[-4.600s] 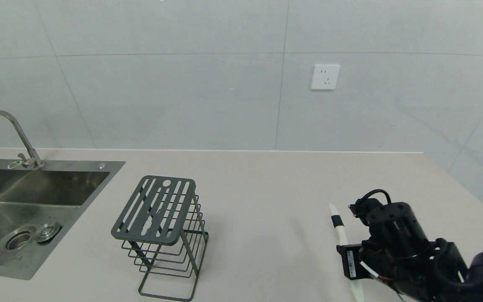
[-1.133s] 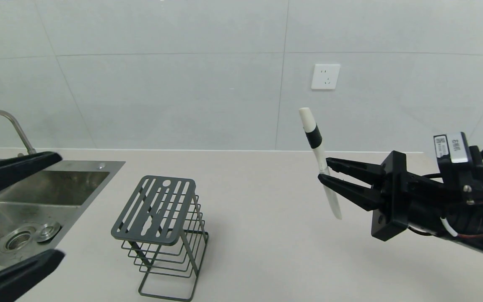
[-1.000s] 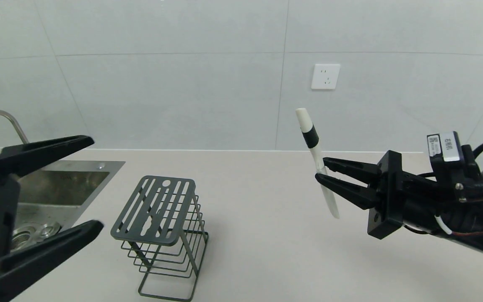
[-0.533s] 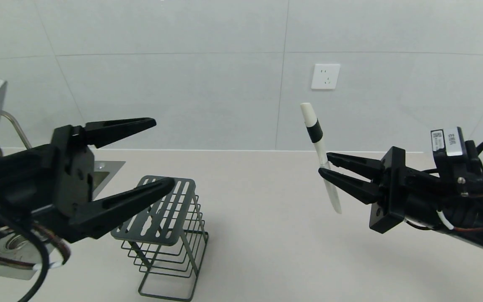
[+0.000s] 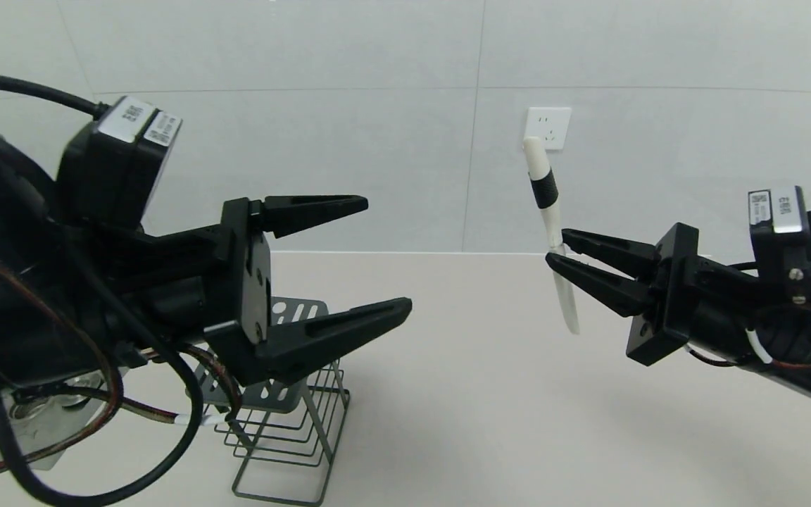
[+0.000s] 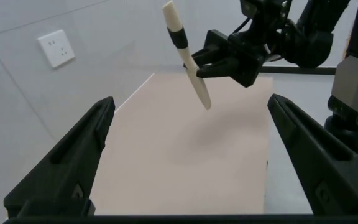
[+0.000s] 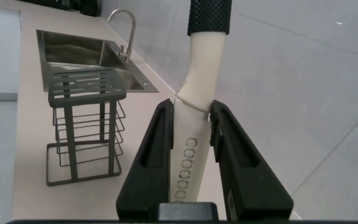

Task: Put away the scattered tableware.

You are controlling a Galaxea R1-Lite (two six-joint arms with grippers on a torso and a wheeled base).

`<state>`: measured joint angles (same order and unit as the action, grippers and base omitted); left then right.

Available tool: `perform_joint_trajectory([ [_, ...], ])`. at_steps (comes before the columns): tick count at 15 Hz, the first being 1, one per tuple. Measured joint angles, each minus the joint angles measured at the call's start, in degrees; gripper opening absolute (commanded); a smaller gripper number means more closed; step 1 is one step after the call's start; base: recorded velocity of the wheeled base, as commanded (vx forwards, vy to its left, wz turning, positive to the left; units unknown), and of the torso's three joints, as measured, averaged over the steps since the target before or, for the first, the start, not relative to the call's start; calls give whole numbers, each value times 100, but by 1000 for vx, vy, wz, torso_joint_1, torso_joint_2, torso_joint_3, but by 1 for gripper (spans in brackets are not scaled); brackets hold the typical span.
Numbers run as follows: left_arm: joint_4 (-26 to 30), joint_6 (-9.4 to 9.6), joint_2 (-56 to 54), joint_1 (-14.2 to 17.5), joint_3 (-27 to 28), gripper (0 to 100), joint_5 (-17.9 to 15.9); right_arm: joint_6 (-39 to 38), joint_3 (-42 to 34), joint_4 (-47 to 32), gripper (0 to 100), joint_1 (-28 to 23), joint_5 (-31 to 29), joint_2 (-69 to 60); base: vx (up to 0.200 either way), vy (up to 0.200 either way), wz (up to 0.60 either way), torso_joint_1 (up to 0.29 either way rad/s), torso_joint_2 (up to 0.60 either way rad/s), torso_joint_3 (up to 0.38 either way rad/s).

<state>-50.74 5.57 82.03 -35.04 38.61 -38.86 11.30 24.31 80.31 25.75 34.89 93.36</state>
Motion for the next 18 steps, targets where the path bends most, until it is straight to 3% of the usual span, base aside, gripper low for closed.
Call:
perform_joint_trajectory([
  [4, -340, -117, 512, -230, 397, 100, -55, -9, 77, 2, 0, 71, 28, -37, 0, 0, 0, 0, 0, 0],
  [6, -685, -630, 785, -429, 562, 100, -82, -24, 101, 78, 0, 228, 33, -44, 0, 0, 0, 0, 0, 0],
  [7, -784, -764, 885, -507, 607, 100, -85, -28, 102, 98, 0, 289, 33, -46, 0, 0, 0, 0, 0, 0],
  [8, -1005, -1061, 992, -591, 670, 100, -85, -35, 105, 126, 0, 360, 33, -52, 0, 0, 0, 0, 0, 0],
  [12, -2202, -1547, 1703, -707, 952, 100, -20, -35, 116, 161, 0, 427, 33, -152, 0, 0, 0, 0, 0, 0],
  [15, -2670, -1654, 2254, -768, 1250, 100, 132, -28, 72, 167, 0, 438, 35, -218, 0, 0, 0, 0, 0, 0],
  [18, -2675, -1685, 2582, -812, 1654, 100, 184, -4, 0, 167, 0, 449, 24, -243, 0, 0, 0, 0, 0, 0],
])
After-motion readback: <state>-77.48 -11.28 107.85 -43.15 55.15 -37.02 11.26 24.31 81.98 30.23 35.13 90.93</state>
